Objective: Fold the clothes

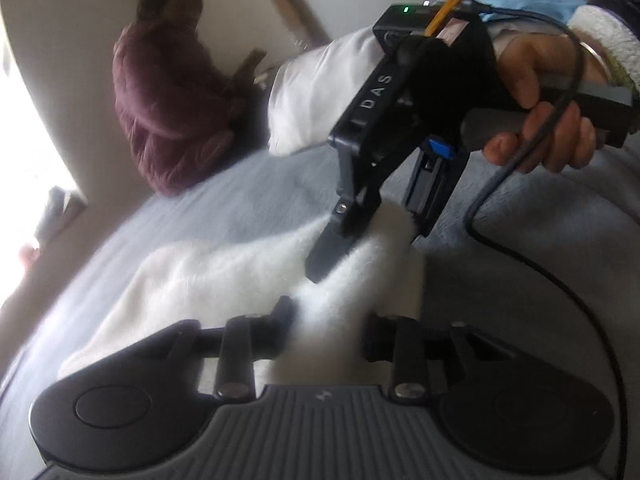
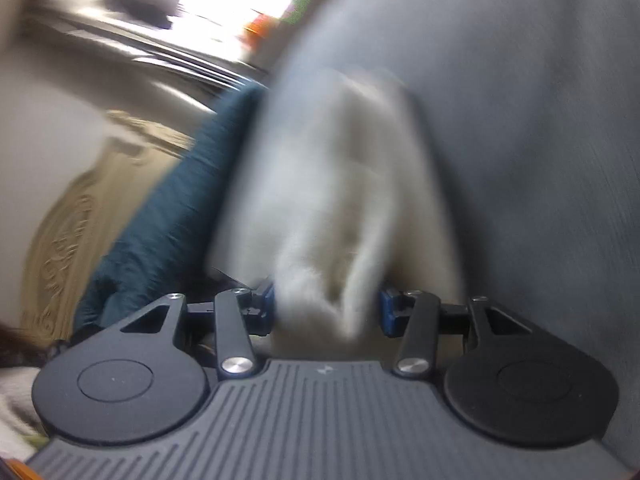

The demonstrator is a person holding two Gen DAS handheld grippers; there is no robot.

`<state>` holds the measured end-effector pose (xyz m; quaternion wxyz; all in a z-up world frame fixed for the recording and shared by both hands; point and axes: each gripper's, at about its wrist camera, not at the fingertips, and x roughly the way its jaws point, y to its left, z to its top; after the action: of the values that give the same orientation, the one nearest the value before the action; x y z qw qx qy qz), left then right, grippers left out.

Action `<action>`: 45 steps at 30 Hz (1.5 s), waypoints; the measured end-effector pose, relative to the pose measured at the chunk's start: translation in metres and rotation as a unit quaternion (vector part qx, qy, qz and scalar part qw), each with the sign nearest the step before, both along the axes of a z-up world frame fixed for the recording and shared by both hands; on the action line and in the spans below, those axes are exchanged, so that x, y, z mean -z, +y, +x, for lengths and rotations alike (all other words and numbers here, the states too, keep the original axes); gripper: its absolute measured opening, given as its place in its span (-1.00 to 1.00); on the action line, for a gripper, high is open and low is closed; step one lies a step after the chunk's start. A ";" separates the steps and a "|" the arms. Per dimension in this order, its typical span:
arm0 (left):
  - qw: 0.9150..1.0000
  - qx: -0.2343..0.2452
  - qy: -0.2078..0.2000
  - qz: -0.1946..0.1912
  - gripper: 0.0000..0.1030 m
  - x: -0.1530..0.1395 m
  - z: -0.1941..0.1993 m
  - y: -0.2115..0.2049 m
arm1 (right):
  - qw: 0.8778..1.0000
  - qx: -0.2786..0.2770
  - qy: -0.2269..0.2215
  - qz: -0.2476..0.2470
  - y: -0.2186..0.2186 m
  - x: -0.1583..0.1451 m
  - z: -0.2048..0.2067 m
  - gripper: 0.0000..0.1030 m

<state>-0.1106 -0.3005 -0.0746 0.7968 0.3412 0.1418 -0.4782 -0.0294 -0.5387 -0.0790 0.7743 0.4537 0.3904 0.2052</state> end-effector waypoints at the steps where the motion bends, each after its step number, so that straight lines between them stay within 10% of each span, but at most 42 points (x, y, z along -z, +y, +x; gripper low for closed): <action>1: 1.000 0.001 0.010 -0.003 -0.28 -0.002 0.002 0.001 | 1.000 -0.002 -0.002 -0.007 -0.001 -0.002 -0.002 -0.09; 7: 0.999 0.009 0.035 -0.009 -0.26 -0.008 0.013 0.007 | 0.990 0.004 -0.050 -0.130 -0.009 -0.050 -0.014 -0.06; 13: 1.000 0.002 0.029 -0.001 -0.15 -0.009 0.006 0.009 | 0.939 -0.001 -0.199 -0.282 0.040 -0.113 -0.014 -0.23; 16: 1.000 -0.004 0.024 0.008 -0.14 -0.013 0.003 0.012 | 0.928 -0.053 -0.126 -0.345 0.068 -0.069 0.007 -0.33; 20: 0.999 -0.029 -0.016 -0.001 -0.02 -0.028 -0.005 0.053 | 0.951 -0.008 -0.104 -0.291 0.051 -0.039 0.007 -0.34; 23: 0.995 -0.064 -0.081 0.005 0.45 -0.021 -0.022 0.069 | 0.943 -0.013 -0.110 -0.314 0.056 -0.043 0.006 -0.33; 27: 0.990 -0.079 -0.109 0.047 0.45 -0.002 -0.036 0.068 | 0.947 -0.003 -0.094 -0.309 0.054 -0.046 0.009 -0.30; 45: 0.984 -0.175 0.002 0.033 0.26 -0.003 -0.004 0.103 | 0.924 -0.024 -0.114 -0.363 0.082 -0.050 -0.006 -0.28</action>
<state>-0.1146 -0.1972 -0.0718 0.8563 0.3359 0.2165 -0.3272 -0.0357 -0.4572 -0.0290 0.9201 0.1054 0.3584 0.1177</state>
